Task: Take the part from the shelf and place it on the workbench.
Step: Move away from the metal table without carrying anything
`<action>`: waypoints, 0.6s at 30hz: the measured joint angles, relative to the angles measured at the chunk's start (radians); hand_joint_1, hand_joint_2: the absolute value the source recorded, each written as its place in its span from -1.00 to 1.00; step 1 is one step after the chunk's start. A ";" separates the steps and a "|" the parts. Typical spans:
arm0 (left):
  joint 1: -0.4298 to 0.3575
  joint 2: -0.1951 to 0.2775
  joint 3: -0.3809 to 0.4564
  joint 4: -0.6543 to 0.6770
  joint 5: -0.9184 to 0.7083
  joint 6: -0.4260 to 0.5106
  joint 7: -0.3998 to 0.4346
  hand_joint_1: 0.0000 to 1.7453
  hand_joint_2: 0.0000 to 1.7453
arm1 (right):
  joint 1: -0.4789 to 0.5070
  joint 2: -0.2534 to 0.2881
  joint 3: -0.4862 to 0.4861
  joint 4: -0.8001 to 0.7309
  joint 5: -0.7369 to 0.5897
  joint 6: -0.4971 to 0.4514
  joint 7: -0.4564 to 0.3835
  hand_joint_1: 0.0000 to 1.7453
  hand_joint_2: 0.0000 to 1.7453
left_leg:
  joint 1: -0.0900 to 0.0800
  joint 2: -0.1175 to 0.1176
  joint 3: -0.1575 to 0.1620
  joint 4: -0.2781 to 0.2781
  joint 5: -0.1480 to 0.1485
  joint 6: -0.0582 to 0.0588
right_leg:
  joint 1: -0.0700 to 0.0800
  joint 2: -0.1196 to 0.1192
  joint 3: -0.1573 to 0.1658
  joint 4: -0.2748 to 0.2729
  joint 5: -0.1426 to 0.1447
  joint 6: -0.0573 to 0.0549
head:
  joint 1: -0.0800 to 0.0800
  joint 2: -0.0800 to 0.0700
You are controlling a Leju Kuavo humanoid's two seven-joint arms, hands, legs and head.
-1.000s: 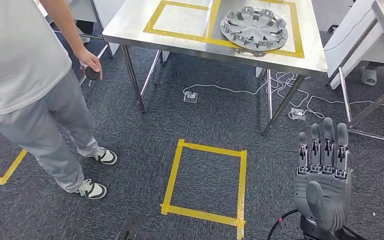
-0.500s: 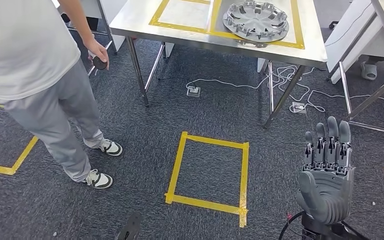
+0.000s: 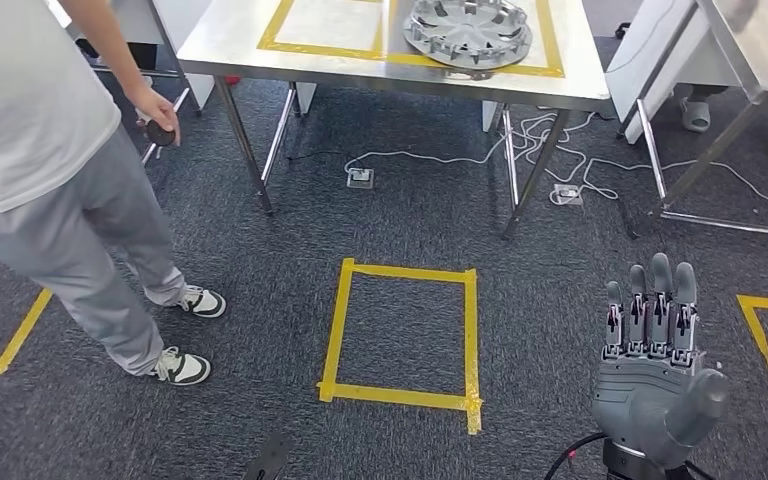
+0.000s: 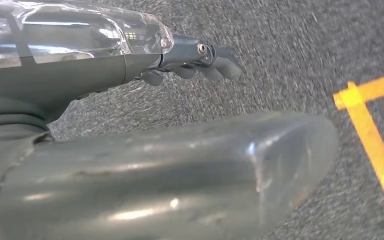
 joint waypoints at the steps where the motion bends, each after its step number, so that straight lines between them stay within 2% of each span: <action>1: 0.000 0.000 -0.001 0.000 -0.002 0.000 0.000 -1.00 -1.00 | 0.003 0.000 0.000 0.000 0.003 -0.002 -0.005 -1.00 -1.00 | 0.001 -0.017 -0.002 0.006 -0.010 -0.004 | -0.003 0.012 0.000 -0.008 0.006 -0.004 | -0.001 0.000; 2: -0.001 -0.001 -0.001 0.000 -0.004 0.000 0.000 -1.00 -1.00 | 0.006 0.000 0.000 -0.001 0.006 -0.004 -0.011 -1.00 -1.00 | 0.002 -0.044 -0.010 0.028 -0.030 -0.008 | -0.005 0.023 0.000 -0.016 0.013 -0.009 | -0.003 0.000; 4: 0.001 -0.001 -0.006 0.000 -0.007 0.000 0.002 -1.00 -1.00 | 0.009 0.000 -0.001 -0.001 0.016 -0.011 -0.020 -1.00 -1.00 | 0.004 -0.107 -0.052 0.128 -0.092 -0.008 | -0.007 0.045 -0.002 -0.024 0.022 -0.018 | -0.010 0.000; 5: 0.003 -0.001 -0.009 0.000 -0.008 0.000 0.003 -1.00 -1.00 | 0.011 0.000 -0.001 0.000 0.024 -0.017 -0.023 -1.00 -1.00 | 0.003 -0.115 -0.080 0.191 -0.120 -0.008 | -0.005 0.058 -0.004 -0.023 0.024 -0.020 | -0.012 0.000; 6: 0.005 -0.001 -0.012 0.001 -0.009 -0.001 0.005 -1.00 -1.00 | 0.012 0.000 -0.001 0.000 0.037 -0.026 -0.024 -1.00 -1.00 | 0.002 -0.117 -0.101 0.236 -0.133 -0.007 | -0.003 0.071 -0.006 -0.022 0.025 -0.021 | -0.014 0.000; 7: 0.007 0.000 -0.014 0.001 -0.009 -0.001 0.007 -1.00 -1.00 | 0.013 0.000 -0.001 -0.001 0.054 -0.036 -0.025 -1.00 -1.00 | 0.002 -0.116 -0.109 0.253 -0.128 -0.006 | -0.001 0.085 -0.007 -0.020 0.026 -0.021 | -0.014 0.000; 8: 0.008 0.000 -0.016 0.001 -0.010 -0.001 0.008 -1.00 -1.00 | 0.014 0.000 -0.001 -0.001 0.073 -0.048 -0.025 -1.00 -1.00 | 0.001 -0.117 -0.099 0.233 -0.104 -0.004 | 0.000 0.098 -0.008 -0.017 0.026 -0.021 | -0.015 0.000; 9: 0.008 0.000 -0.017 0.001 -0.010 -0.001 0.010 -1.00 -1.00 | 0.014 0.000 -0.001 -0.001 0.093 -0.060 -0.025 -1.00 -1.00 | 0.001 -0.127 -0.074 0.183 -0.067 -0.001 | 0.001 0.111 -0.008 -0.013 0.026 -0.020 | -0.015 0.000; 11: 0.008 0.002 -0.018 0.001 -0.012 0.000 0.011 -1.00 -1.00 | 0.012 0.000 0.000 -0.003 0.131 -0.085 -0.024 -1.00 -1.00 | 0.006 -0.189 -0.017 0.067 -0.014 0.006 | 0.001 0.134 -0.015 0.002 0.022 -0.014 | -0.015 0.000; 12: 0.008 0.002 -0.020 0.001 -0.013 0.000 0.013 -1.00 -1.00 | 0.012 0.000 0.001 -0.005 0.152 -0.100 -0.023 -1.00 -1.00 | 0.007 -0.215 0.000 0.031 -0.005 0.007 | -0.001 0.147 -0.022 0.009 0.021 -0.009 | -0.014 0.000; 13: 0.009 0.002 -0.022 0.001 -0.014 0.000 0.014 -1.00 -1.00 | 0.011 0.000 0.001 -0.008 0.172 -0.113 -0.022 -1.00 -1.00 | 0.008 -0.229 0.007 0.014 -0.007 0.008 | -0.003 0.160 -0.030 0.015 0.022 -0.003 | -0.013 0.000; 15: 0.010 0.003 -0.025 0.002 -0.016 0.000 0.016 -1.00 -1.00 | 0.011 0.001 0.002 -0.015 0.208 -0.135 -0.021 -1.00 -1.00 | 0.007 -0.202 0.009 0.006 -0.007 0.011 | -0.008 0.187 -0.044 0.019 0.026 0.010 | -0.013 0.000; 16: 0.010 0.003 -0.025 0.002 -0.016 0.000 0.017 -1.00 -1.00 | 0.012 0.001 0.002 -0.020 0.219 -0.141 -0.021 -1.00 -1.00 | 0.008 -0.184 0.010 0.003 -0.004 0.015 | -0.008 0.178 -0.050 0.026 0.023 0.016 | -0.011 0.000; 18: 0.009 0.002 -0.026 0.002 -0.016 0.000 0.017 -1.00 -1.00 | 0.008 0.000 0.002 -0.030 0.233 -0.149 -0.021 -1.00 -1.00 | 0.012 -0.144 0.013 -0.002 -0.002 0.021 | -0.008 0.124 -0.083 0.085 -0.015 0.030 | -0.004 0.000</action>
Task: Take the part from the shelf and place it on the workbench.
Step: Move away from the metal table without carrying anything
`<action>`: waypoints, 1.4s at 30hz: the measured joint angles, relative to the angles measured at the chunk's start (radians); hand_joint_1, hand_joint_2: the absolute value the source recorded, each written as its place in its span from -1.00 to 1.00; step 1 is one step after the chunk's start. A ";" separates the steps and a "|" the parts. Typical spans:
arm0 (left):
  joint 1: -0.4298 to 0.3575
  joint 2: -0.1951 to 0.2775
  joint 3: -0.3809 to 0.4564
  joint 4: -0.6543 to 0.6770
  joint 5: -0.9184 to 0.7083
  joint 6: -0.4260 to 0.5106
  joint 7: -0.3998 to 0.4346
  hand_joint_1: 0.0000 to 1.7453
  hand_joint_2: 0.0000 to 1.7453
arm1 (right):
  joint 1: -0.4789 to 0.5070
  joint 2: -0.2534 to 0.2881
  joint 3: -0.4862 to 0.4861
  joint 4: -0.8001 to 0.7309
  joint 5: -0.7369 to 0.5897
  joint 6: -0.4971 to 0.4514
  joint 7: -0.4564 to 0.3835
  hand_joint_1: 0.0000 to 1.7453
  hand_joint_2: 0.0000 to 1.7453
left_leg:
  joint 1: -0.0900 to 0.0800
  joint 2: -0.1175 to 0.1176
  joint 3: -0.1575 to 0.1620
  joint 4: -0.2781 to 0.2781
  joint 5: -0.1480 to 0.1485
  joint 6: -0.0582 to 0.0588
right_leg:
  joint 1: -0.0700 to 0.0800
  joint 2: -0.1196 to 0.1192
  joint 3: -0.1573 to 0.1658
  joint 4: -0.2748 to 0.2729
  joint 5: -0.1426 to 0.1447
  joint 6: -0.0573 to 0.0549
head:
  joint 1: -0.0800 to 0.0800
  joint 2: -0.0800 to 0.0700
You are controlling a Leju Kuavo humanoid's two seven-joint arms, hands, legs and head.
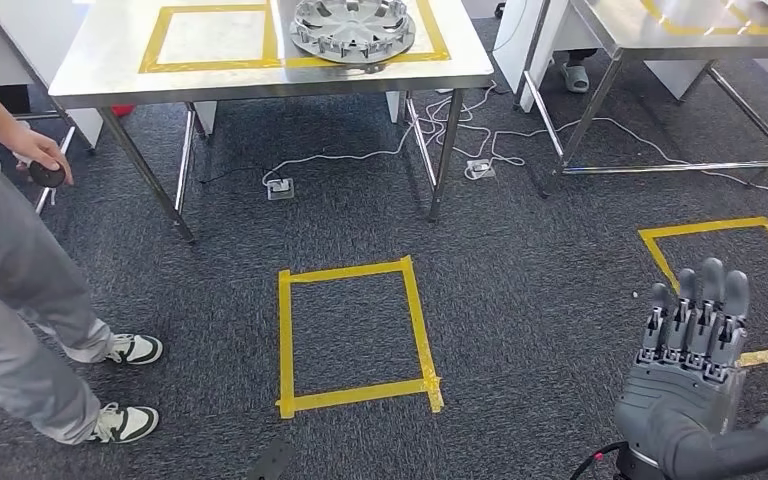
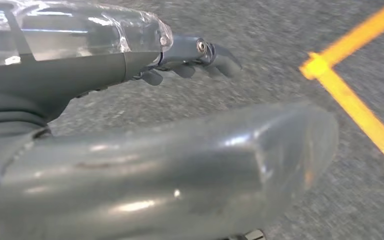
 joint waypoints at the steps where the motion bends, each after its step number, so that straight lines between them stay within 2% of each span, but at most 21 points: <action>1: 0.000 0.000 -0.002 0.000 0.000 0.000 0.000 -1.00 -1.00 | -0.001 0.000 0.000 -0.004 0.003 -0.002 0.000 -1.00 -1.00 | -0.001 0.020 0.000 0.000 -0.001 0.002 | -0.003 -0.032 -0.028 0.058 -0.032 0.008 | 0.004 0.000; 3: 0.002 0.001 -0.005 0.001 0.000 0.000 0.000 -1.00 -1.00 | -0.001 0.001 0.000 -0.007 0.005 -0.003 0.000 -1.00 -1.00 | -0.001 0.061 0.000 0.000 -0.004 0.002 | -0.015 -0.058 -0.084 0.179 -0.081 0.023 | 0.006 0.000; 4: 0.001 0.002 -0.006 0.001 0.001 0.000 0.000 -1.00 -1.00 | 0.000 0.001 0.000 -0.007 0.005 -0.003 0.000 -1.00 -1.00 | -0.001 0.080 0.000 0.000 -0.006 0.000 | -0.022 -0.063 -0.094 0.205 -0.082 0.029 | 0.007 0.000; 6: -0.002 0.002 -0.007 0.001 0.001 0.000 0.000 -1.00 -1.00 | 0.001 0.001 0.000 -0.009 0.005 -0.003 0.001 -1.00 -1.00 | 0.001 0.109 0.003 0.000 -0.010 -0.005 | -0.032 -0.075 -0.058 0.143 -0.033 0.035 | 0.007 0.000; 8: -0.007 0.001 -0.008 0.001 0.001 0.000 -0.001 -1.00 -1.00 | 0.001 0.002 0.000 -0.015 0.006 -0.003 0.001 -1.00 -1.00 | 0.002 0.130 0.007 0.000 -0.014 -0.014 | -0.029 -0.109 0.015 0.006 0.021 0.033 | 0.007 0.000; 10: -0.011 0.000 -0.009 0.000 0.000 0.000 -0.003 -1.00 -1.00 | 0.000 0.002 0.000 -0.020 0.009 -0.004 0.001 -1.00 -1.00 | 0.001 0.146 0.010 -0.003 -0.016 -0.025 | -0.019 -0.134 0.049 -0.065 0.031 0.019 | 0.007 0.000; 12: -0.012 -0.001 -0.011 0.000 0.000 -0.001 -0.008 -1.00 -1.00 | 0.000 0.002 0.000 -0.025 0.021 -0.005 0.000 -1.00 -1.00 | 0.002 0.161 0.015 -0.009 -0.015 -0.039 | -0.012 -0.123 0.047 -0.072 0.029 0.001 | 0.006 0.000; 13: -0.013 -0.002 -0.012 -0.001 0.000 -0.001 -0.012 -1.00 -1.00 | 0.000 0.002 0.000 -0.029 0.030 -0.006 -0.001 -1.00 -1.00 | 0.004 0.145 0.018 -0.009 -0.020 -0.045 | -0.012 -0.115 0.049 -0.078 0.032 -0.007 | 0.005 0.000; 16: -0.014 -0.002 -0.015 -0.002 0.004 0.002 -0.019 -1.00 -1.00 | -0.012 0.003 -0.001 -0.043 0.063 -0.012 -0.005 -1.00 -1.00 | 0.005 0.038 -0.025 0.084 -0.081 -0.047 | -0.014 -0.089 0.058 -0.095 0.041 -0.031 | -0.001 0.000; 19: -0.007 0.004 -0.016 -0.001 0.011 0.003 -0.020 -1.00 -1.00 | -0.020 0.004 -0.001 -0.053 0.112 -0.025 -0.007 -1.00 -1.00 | -0.003 0.024 -0.123 0.251 -0.133 -0.039 | -0.005 -0.051 0.059 -0.093 0.038 -0.043 | -0.007 0.000; 21: -0.006 0.010 -0.016 0.000 0.017 0.005 -0.021 -1.00 -1.00 | -0.023 0.004 -0.003 -0.066 0.155 -0.037 -0.007 -1.00 -1.00 | -0.007 0.023 -0.125 0.223 -0.079 -0.034 | -0.001 -0.020 0.061 -0.088 0.034 -0.044 | -0.007 0.000; 23: -0.005 0.018 -0.016 0.000 0.026 0.007 -0.023 -1.00 -1.00 | -0.030 0.005 -0.009 -0.085 0.195 -0.050 -0.007 -1.00 -1.00 | -0.005 -0.024 -0.085 0.113 -0.002 -0.028 | 0.000 0.009 0.060 -0.075 0.026 -0.040 | -0.008 0.000; 25: -0.004 0.025 -0.016 0.001 0.037 0.007 -0.026 -1.00 -1.00 | -0.038 0.005 -0.019 -0.107 0.216 -0.061 -0.008 -1.00 -1.00 | -0.001 -0.068 -0.052 0.039 0.018 -0.025 | -0.002 0.036 0.051 -0.061 0.018 -0.031 | -0.007 0.000; 26: -0.002 0.027 -0.016 0.001 0.041 0.006 -0.028 -1.00 -1.00 | -0.041 0.006 -0.024 -0.117 0.221 -0.064 -0.008 -1.00 -1.00 | -0.002 -0.069 -0.046 0.028 0.011 -0.023 | -0.004 0.051 0.047 -0.057 0.018 -0.025 | -0.007 0.000; 28: 0.000 0.031 -0.016 0.002 0.046 0.005 -0.031 -1.00 -1.00 | -0.043 0.007 -0.034 -0.134 0.225 -0.068 -0.008 -1.00 -1.00 | -0.002 -0.039 -0.037 0.019 0.007 -0.018 | -0.008 0.074 0.041 -0.057 0.019 -0.016 | -0.007 0.000; 29: 0.000 0.032 -0.016 0.003 0.047 0.004 -0.031 -1.00 -1.00 | -0.044 0.008 -0.039 -0.141 0.225 -0.069 -0.008 -1.00 -1.00 | -0.001 -0.022 -0.032 0.015 0.007 -0.014 | -0.007 0.063 0.035 -0.048 0.014 -0.012 | -0.005 0.000; 32: 0.001 0.035 -0.016 0.004 0.049 0.004 -0.032 -1.00 -1.00 | -0.052 0.010 -0.052 -0.155 0.225 -0.070 -0.008 -1.00 -1.00 | -0.001 0.034 -0.019 0.008 0.001 -0.005 | -0.008 -0.027 -0.032 0.081 -0.050 0.007 | 0.011 0.000; 34: 0.003 0.038 -0.016 0.004 0.052 0.004 -0.032 -1.00 -1.00 | -0.053 0.011 -0.058 -0.157 0.221 -0.069 -0.008 -1.00 -1.00 | -0.005 0.071 -0.013 0.008 -0.007 -0.004 | -0.016 -0.057 -0.088 0.183 -0.080 0.016 | 0.015 0.000; 35: 0.004 0.040 -0.016 0.005 0.054 0.005 -0.031 -1.00 -1.00 | -0.053 0.011 -0.062 -0.157 0.214 -0.067 -0.008 -1.00 -1.00 | -0.007 0.088 -0.009 0.008 -0.011 -0.005 | -0.019 -0.064 -0.096 0.193 -0.070 0.017 | 0.016 0.000; 39: 0.002 0.039 -0.016 0.005 0.050 -0.001 -0.015 -1.00 -1.00 | -0.053 0.011 -0.081 -0.156 0.174 -0.030 -0.024 -1.00 -1.00 | -0.009 0.134 0.013 0.005 -0.029 -0.016 | -0.011 -0.112 -0.001 -0.003 0.037 0.002 | 0.017 0.000; 42: 0.003 0.035 -0.016 0.005 0.044 -0.008 -0.006 -1.00 -1.00 | -0.049 0.011 -0.094 -0.153 0.162 0.000 -0.039 -1.00 -1.00 | -0.011 0.158 0.020 -0.002 -0.033 -0.030 | 0.006 -0.129 0.020 -0.054 0.033 -0.018 | 0.017 0.000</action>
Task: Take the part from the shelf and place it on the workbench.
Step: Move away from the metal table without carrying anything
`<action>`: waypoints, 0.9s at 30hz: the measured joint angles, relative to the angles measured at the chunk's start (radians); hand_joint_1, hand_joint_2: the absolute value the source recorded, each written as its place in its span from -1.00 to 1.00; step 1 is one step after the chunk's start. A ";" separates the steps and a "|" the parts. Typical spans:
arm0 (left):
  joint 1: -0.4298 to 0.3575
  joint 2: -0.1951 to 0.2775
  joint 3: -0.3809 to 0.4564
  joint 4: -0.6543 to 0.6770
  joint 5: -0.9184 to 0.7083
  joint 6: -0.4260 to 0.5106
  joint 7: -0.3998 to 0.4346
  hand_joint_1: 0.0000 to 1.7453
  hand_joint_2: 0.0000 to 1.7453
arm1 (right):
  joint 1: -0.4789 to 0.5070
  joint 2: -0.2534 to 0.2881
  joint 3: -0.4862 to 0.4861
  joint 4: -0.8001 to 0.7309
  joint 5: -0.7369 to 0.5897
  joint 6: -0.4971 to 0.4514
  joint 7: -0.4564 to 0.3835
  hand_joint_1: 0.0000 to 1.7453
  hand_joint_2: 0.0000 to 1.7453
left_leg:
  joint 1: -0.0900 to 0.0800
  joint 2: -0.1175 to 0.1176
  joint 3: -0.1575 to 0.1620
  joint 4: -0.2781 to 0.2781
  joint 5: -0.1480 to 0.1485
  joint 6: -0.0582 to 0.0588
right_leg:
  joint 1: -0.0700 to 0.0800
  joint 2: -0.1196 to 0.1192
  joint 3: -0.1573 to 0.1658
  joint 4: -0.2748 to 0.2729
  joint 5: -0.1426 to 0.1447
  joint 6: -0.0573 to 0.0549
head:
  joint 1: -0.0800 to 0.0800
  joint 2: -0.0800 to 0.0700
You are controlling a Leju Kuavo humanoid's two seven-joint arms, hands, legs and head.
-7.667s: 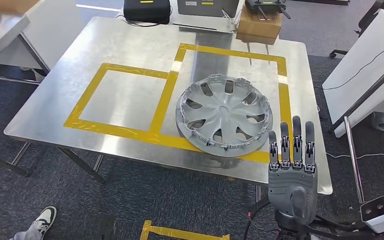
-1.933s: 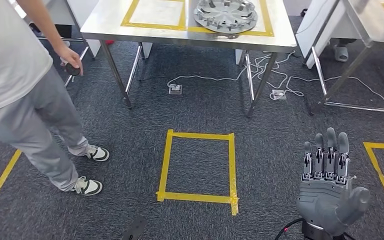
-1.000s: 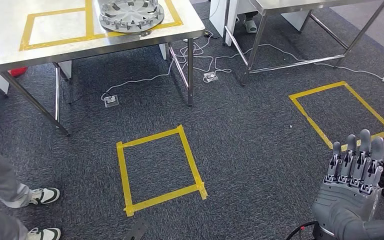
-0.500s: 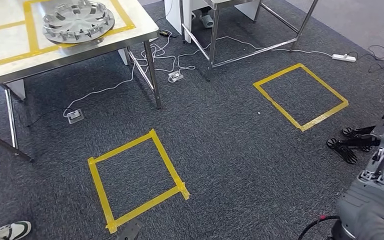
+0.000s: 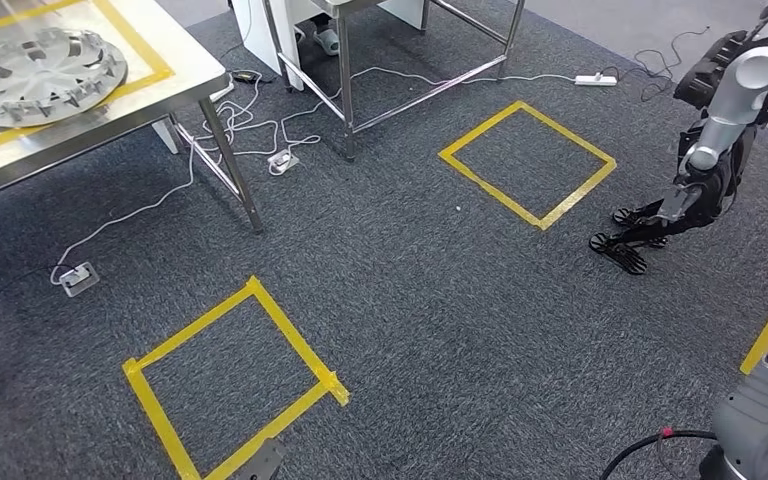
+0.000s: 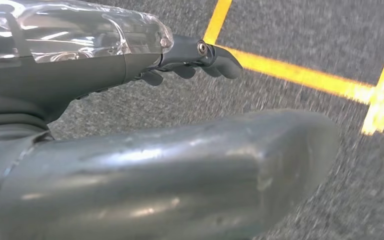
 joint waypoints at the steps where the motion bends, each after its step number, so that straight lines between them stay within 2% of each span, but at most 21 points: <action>1: 0.000 -0.002 0.000 0.000 -0.001 -0.001 0.001 -1.00 -1.00 | 0.002 0.000 -0.003 0.001 0.000 0.004 -0.002 -1.00 -1.00 | 0.002 0.003 0.005 -0.003 -0.004 -0.006 | -0.001 0.009 0.004 -0.007 0.001 -0.006 | 0.000 0.000; 2: 0.000 -0.004 0.000 -0.001 -0.002 -0.001 0.001 -1.00 -1.00 | 0.003 0.001 -0.006 0.001 0.000 0.006 -0.004 -1.00 -1.00 | 0.005 -0.017 0.009 0.000 -0.010 -0.010 | -0.001 0.018 0.011 -0.017 0.003 -0.011 | -0.002 0.000; 4: 0.000 -0.005 0.000 -0.001 -0.002 -0.002 0.001 -1.00 -1.00 | 0.002 0.001 -0.010 0.002 0.000 0.008 -0.006 -1.00 -1.00 | 0.007 -0.088 -0.015 0.061 -0.048 -0.013 | -0.006 0.035 0.029 -0.036 0.009 -0.024 | -0.006 0.000; 5: 0.001 -0.005 0.000 -0.001 -0.002 -0.002 0.002 -1.00 -1.00 | 0.001 0.002 -0.011 0.003 0.000 0.009 -0.007 -1.00 -1.00 | 0.006 -0.121 -0.048 0.122 -0.074 -0.011 | -0.005 0.045 0.033 -0.039 0.008 -0.029 | -0.009 0.000; 7: 0.007 -0.005 0.000 -0.001 -0.002 -0.004 0.004 -1.00 -1.00 | 0.002 0.003 -0.012 0.008 0.000 0.010 -0.007 -1.00 -1.00 | 0.003 -0.134 -0.126 0.239 -0.107 -0.010 | -0.003 0.074 0.036 -0.040 0.005 -0.036 | -0.013 0.000; 8: 0.010 -0.005 0.000 0.000 -0.002 -0.004 0.004 -1.00 -1.00 | 0.002 0.004 -0.013 0.010 0.000 0.010 -0.007 -1.00 -1.00 | 0.002 -0.132 -0.150 0.260 -0.097 -0.010 | -0.002 0.090 0.038 -0.039 0.003 -0.037 | -0.014 0.000; 9: 0.011 -0.005 0.000 0.000 -0.002 -0.004 0.004 -1.00 -1.00 | 0.002 0.004 -0.013 0.011 0.000 0.010 -0.007 -1.00 -1.00 | 0.002 -0.131 -0.155 0.244 -0.065 -0.010 | -0.002 0.106 0.041 -0.037 0.000 -0.037 | -0.015 0.000; 10: 0.012 -0.005 0.000 0.000 -0.002 -0.004 0.004 -1.00 -1.00 | 0.002 0.004 -0.013 0.012 0.000 0.010 -0.007 -1.00 -1.00 | 0.003 -0.140 -0.143 0.195 -0.018 -0.008 | -0.002 0.121 0.046 -0.034 -0.004 -0.035 | -0.017 0.000; 12: 0.012 -0.003 0.000 0.000 -0.002 -0.004 0.004 -1.00 -1.00 | 0.002 0.005 -0.014 0.014 0.000 0.010 -0.007 -1.00 -1.00 | 0.008 -0.197 -0.102 0.082 0.056 -0.003 | -0.004 0.148 0.050 -0.024 -0.016 -0.028 | -0.018 0.000; 13: 0.012 -0.003 -0.001 0.001 -0.002 -0.004 0.004 -1.00 -1.00 | 0.002 0.006 -0.016 0.015 0.000 0.010 -0.007 -1.00 -1.00 | 0.010 -0.221 -0.084 0.043 0.068 -0.002 | -0.007 0.161 0.048 -0.018 -0.020 -0.023 | -0.019 0.000; 14: 0.012 -0.002 -0.001 0.001 -0.002 -0.004 0.004 -1.00 -1.00 | 0.002 0.006 -0.017 0.016 0.000 0.010 -0.007 -1.00 -1.00 | 0.010 -0.235 -0.075 0.024 0.065 -0.001 | -0.010 0.174 0.044 -0.015 -0.022 -0.016 | -0.020 0.000; 16: 0.012 -0.001 -0.001 0.001 -0.002 -0.004 0.004 -1.00 -1.00 | 0.002 0.007 -0.021 0.016 0.000 0.012 -0.007 -1.00 -1.00 | 0.008 -0.213 -0.063 0.007 0.056 0.003 | -0.016 0.202 0.036 -0.015 -0.021 -0.004 | -0.022 0.000; 17: 0.012 -0.001 -0.001 0.001 -0.002 -0.004 0.004 -1.00 -1.00 | 0.003 0.007 -0.023 0.016 0.000 0.012 -0.007 -1.00 -1.00 | 0.008 -0.198 -0.058 0.001 0.057 0.006 | -0.016 0.198 0.034 -0.013 -0.024 0.001 | -0.022 0.000; 19: 0.011 -0.001 -0.001 0.002 -0.002 -0.004 0.004 -1.00 -1.00 | 0.001 0.007 -0.024 0.016 0.000 0.012 -0.008 -1.00 -1.00 | 0.010 -0.162 -0.045 -0.010 0.055 0.014 | -0.014 0.144 0.009 0.039 -0.053 0.012 | -0.018 0.000; 20: 0.012 -0.002 -0.001 0.002 -0.002 -0.005 0.004 -1.00 -1.00 | 0.001 0.008 -0.025 0.016 0.000 0.012 -0.008 -1.00 -1.00 | 0.009 -0.143 -0.039 -0.013 0.052 0.017 | -0.014 0.106 -0.020 0.094 -0.079 0.018 | -0.015 0.000; 21: 0.013 -0.002 -0.001 0.002 -0.003 -0.006 0.006 -1.00 -1.00 | 0.001 0.008 -0.025 0.017 0.000 0.013 -0.008 -1.00 -1.00 | 0.007 -0.123 -0.035 -0.014 0.047 0.019 | -0.018 0.080 -0.056 0.161 -0.107 0.024 | -0.013 0.000; 22: 0.014 -0.001 -0.001 0.003 -0.004 -0.007 0.007 -1.00 -1.00 | 0.004 0.008 -0.025 0.019 -0.002 0.014 -0.008 -1.00 -1.00 | 0.006 -0.104 -0.031 -0.014 0.043 0.020 | -0.022 0.069 -0.090 0.220 -0.126 0.030 | -0.013 0.000; 23: 0.014 -0.001 -0.001 0.003 -0.005 -0.009 0.009 -1.00 -1.00 | 0.010 0.009 -0.025 0.022 -0.005 0.017 -0.010 -1.00 -1.00 | 0.006 -0.086 -0.028 -0.014 0.038 0.019 | -0.026 0.065 -0.112 0.254 -0.128 0.034 | -0.012 0.000; 24: 0.013 0.000 -0.001 0.004 -0.007 -0.011 0.009 -1.00 -1.00 | 0.018 0.010 -0.025 0.025 -0.011 0.021 -0.015 -1.00 -1.00 | 0.006 -0.071 -0.023 -0.014 0.033 0.017 | -0.030 0.062 -0.114 0.250 -0.110 0.036 | -0.012 0.000; 25: 0.010 0.000 -0.001 0.004 -0.010 -0.014 0.008 -1.00 -1.00 | 0.027 0.011 -0.026 0.029 -0.020 0.027 -0.024 -1.00 -1.00 | 0.006 -0.058 -0.017 -0.014 0.028 0.015 | -0.033 0.057 -0.097 0.207 -0.075 0.037 | -0.012 0.000; 27: 0.000 -0.002 -0.001 0.004 -0.017 -0.021 0.003 -1.00 -1.00 | 0.046 0.016 -0.027 0.038 -0.035 0.041 -0.046 -1.00 -1.00 | 0.004 -0.039 -0.005 -0.015 0.018 0.008 | -0.030 0.022 -0.034 0.076 -0.007 0.034 | -0.012 0.000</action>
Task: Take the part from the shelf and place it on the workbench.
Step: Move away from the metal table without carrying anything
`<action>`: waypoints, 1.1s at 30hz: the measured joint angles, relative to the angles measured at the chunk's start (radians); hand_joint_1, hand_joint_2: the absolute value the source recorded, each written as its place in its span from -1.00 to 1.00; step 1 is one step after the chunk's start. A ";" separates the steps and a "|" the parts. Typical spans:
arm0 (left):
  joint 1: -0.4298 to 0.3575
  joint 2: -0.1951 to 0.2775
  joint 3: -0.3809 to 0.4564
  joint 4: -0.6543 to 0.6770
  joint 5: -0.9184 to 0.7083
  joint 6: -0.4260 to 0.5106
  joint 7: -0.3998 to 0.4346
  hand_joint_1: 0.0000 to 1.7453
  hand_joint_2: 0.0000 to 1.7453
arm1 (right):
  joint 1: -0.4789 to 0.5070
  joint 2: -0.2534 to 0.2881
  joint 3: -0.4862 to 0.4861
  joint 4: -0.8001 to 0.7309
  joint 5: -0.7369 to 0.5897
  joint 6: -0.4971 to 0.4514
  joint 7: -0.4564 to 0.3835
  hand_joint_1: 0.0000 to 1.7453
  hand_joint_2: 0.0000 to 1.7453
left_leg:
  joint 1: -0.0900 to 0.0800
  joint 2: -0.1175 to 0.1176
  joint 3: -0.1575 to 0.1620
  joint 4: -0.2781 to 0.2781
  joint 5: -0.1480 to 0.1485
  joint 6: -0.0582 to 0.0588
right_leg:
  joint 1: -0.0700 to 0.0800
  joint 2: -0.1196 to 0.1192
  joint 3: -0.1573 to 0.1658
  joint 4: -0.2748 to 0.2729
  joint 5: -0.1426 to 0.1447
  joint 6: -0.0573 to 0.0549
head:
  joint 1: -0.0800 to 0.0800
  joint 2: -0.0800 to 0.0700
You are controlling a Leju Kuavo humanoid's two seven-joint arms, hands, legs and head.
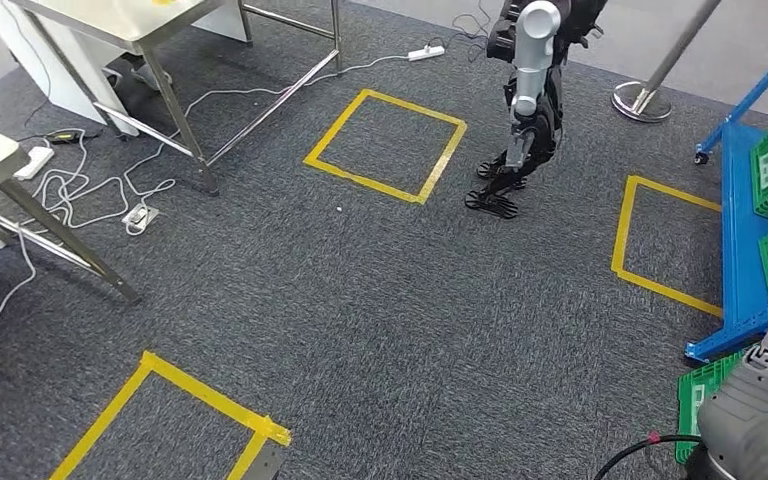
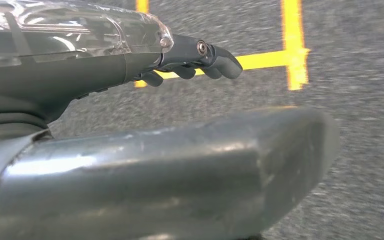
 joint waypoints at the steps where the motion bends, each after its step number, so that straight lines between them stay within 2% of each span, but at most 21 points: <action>1: -0.006 0.000 -0.001 0.000 -0.004 -0.002 -0.002 -1.00 -1.00 | 0.008 0.004 0.000 0.006 -0.002 0.007 -0.010 -1.00 -1.00 | -0.001 0.007 0.004 0.000 -0.004 -0.005 | 0.005 -0.020 0.024 -0.050 0.014 -0.005 | 0.000 0.000; 3: -0.013 0.000 -0.003 0.000 -0.010 -0.005 -0.008 -1.00 -1.00 | 0.020 0.013 0.002 0.021 0.009 0.014 -0.020 -1.00 -1.00 | -0.003 0.024 0.010 -0.004 -0.011 -0.016 | 0.019 -0.040 0.040 -0.082 0.008 -0.016 | 0.000 0.000; 4: -0.016 -0.001 -0.004 0.000 -0.011 -0.004 -0.012 -1.00 -1.00 | 0.023 0.018 0.004 0.028 0.021 0.014 -0.021 -1.00 -1.00 | -0.002 0.035 0.015 -0.006 -0.014 -0.021 | 0.021 -0.030 0.040 -0.087 0.007 -0.024 | -0.001 0.000; 5: -0.018 -0.001 -0.005 0.000 -0.012 -0.004 -0.015 -1.00 -1.00 | 0.023 0.023 0.006 0.034 0.037 0.011 -0.019 -1.00 -1.00 | 0.002 0.029 0.021 -0.005 -0.020 -0.027 | 0.021 -0.019 0.043 -0.090 0.007 -0.030 | -0.002 0.000; 7: -0.022 -0.002 -0.005 -0.001 -0.006 -0.002 -0.017 -1.00 -1.00 | 0.011 0.030 0.012 0.042 0.061 -0.002 -0.004 -1.00 -1.00 | 0.005 -0.028 0.007 0.036 -0.050 -0.033 | 0.018 0.002 0.053 -0.099 0.008 -0.046 | -0.005 0.000; 9: -0.021 -0.003 -0.005 -0.001 0.003 0.001 -0.014 -1.00 -1.00 | -0.008 0.033 0.016 0.046 0.061 -0.014 0.026 -1.00 -1.00 | 0.004 -0.086 -0.060 0.155 -0.103 -0.029 | 0.017 0.025 0.059 -0.102 0.006 -0.059 | -0.011 0.000; 11: -0.014 -0.004 -0.005 -0.001 0.006 0.004 -0.010 -1.00 -1.00 | -0.022 0.033 0.018 0.047 0.050 -0.017 0.059 -1.00 -1.00 | 0.001 -0.091 -0.138 0.265 -0.125 -0.026 | 0.020 0.056 0.063 -0.101 0.002 -0.065 | -0.015 0.000; 12: -0.011 -0.005 -0.005 0.000 0.006 0.006 -0.008 -1.00 -1.00 | -0.028 0.033 0.018 0.047 0.046 -0.017 0.070 -1.00 -1.00 | 0.000 -0.091 -0.158 0.276 -0.107 -0.023 | 0.022 0.073 0.067 -0.101 0.000 -0.066 | -0.016 0.000; 13: -0.009 -0.005 -0.005 0.000 0.005 0.007 -0.006 -1.00 -1.00 | -0.033 0.032 0.018 0.047 0.044 -0.017 0.078 -1.00 -1.00 | -0.001 -0.094 -0.160 0.250 -0.068 -0.021 | 0.023 0.089 0.072 -0.101 -0.004 -0.065 | -0.016 0.000; 14: -0.009 -0.006 -0.005 0.000 0.004 0.008 -0.003 -1.00 -1.00 | -0.037 0.031 0.019 0.047 0.044 -0.018 0.082 -1.00 -1.00 | -0.001 -0.105 -0.145 0.196 -0.020 -0.018 | 0.023 0.103 0.078 -0.100 -0.008 -0.063 | -0.016 0.000; 15: -0.010 -0.006 -0.005 0.000 0.002 0.009 0.001 -1.00 -1.00 | -0.041 0.031 0.019 0.047 0.044 -0.018 0.085 -1.00 -1.00 | 0.001 -0.135 -0.124 0.139 0.021 -0.015 | 0.022 0.116 0.082 -0.098 -0.014 -0.059 | -0.017 0.000; 16: -0.010 -0.006 -0.005 0.000 0.000 0.010 0.004 -1.00 -1.00 | -0.046 0.030 0.019 0.047 0.044 -0.019 0.088 -1.00 -1.00 | 0.004 -0.163 -0.103 0.084 0.044 -0.013 | 0.021 0.129 0.084 -0.094 -0.019 -0.053 | -0.016 0.000; 18: -0.008 -0.006 -0.005 0.000 -0.004 0.011 0.010 -1.00 -1.00 | -0.052 0.028 0.019 0.045 0.044 -0.023 0.094 -1.00 -1.00 | 0.006 -0.198 -0.079 0.035 0.047 -0.010 | 0.016 0.154 0.080 -0.089 -0.025 -0.041 | -0.017 0.000; 20: -0.007 -0.007 -0.005 0.000 -0.006 0.012 0.015 -1.00 -1.00 | -0.053 0.025 0.019 0.041 0.044 -0.025 0.101 -1.00 -1.00 | 0.005 -0.171 -0.068 0.023 0.041 -0.004 | 0.012 0.175 0.076 -0.090 -0.026 -0.030 | -0.018 0.000; 22: -0.007 -0.006 -0.005 0.000 -0.008 0.011 0.018 -1.00 -1.00 | -0.055 0.020 0.019 0.037 0.045 -0.027 0.107 -1.00 -1.00 | 0.006 -0.135 -0.057 0.013 0.038 0.005 | 0.015 0.134 0.062 -0.060 -0.045 -0.019 | -0.013 0.000; 24: -0.005 -0.006 -0.005 0.000 -0.011 0.009 0.016 -1.00 -1.00 | -0.060 0.016 0.020 0.034 0.046 -0.030 0.111 -1.00 -1.00 | 0.003 -0.094 -0.046 0.010 0.030 0.014 | 0.014 0.068 0.009 0.041 -0.092 -0.006 | -0.007 0.000; 26: -0.003 -0.006 -0.005 0.000 -0.014 0.009 0.014 -1.00 -1.00 | -0.059 0.015 0.021 0.035 0.047 -0.035 0.115 -1.00 -1.00 | -0.001 -0.054 -0.038 0.010 0.020 0.016 | 0.008 0.046 -0.054 0.149 -0.125 0.003 | -0.005 0.000; 27: -0.003 -0.006 -0.006 0.000 -0.016 0.010 0.014 -1.00 -1.00 | -0.057 0.015 0.022 0.035 0.049 -0.036 0.117 -1.00 -1.00 | -0.001 -0.036 -0.033 0.010 0.015 0.015 | 0.006 0.043 -0.067 0.165 -0.117 0.005 | -0.005 0.000; 28: -0.004 -0.007 -0.006 0.000 -0.018 0.010 0.013 -1.00 -1.00 | -0.055 0.014 0.022 0.035 0.052 -0.037 0.121 -1.00 -1.00 | -0.002 -0.021 -0.026 0.010 0.009 0.014 | 0.005 0.039 -0.061 0.144 -0.090 0.006 | -0.005 0.000; 31: -0.011 -0.014 -0.006 0.000 -0.023 0.010 0.012 -1.00 -1.00 | -0.055 0.009 0.023 0.035 0.062 -0.039 0.134 -1.00 -1.00 | -0.003 0.011 -0.004 0.008 -0.008 0.006 | 0.011 0.002 0.018 -0.023 0.003 -0.005 | -0.004 0.000; 33: -0.015 -0.017 -0.008 0.000 -0.024 0.010 0.012 -1.00 -1.00 | -0.057 0.005 0.024 0.035 0.077 -0.043 0.149 -1.00 -1.00 | -0.006 0.026 0.002 0.006 -0.014 -0.004 | 0.021 -0.021 0.044 -0.075 0.006 -0.020 | -0.004 0.000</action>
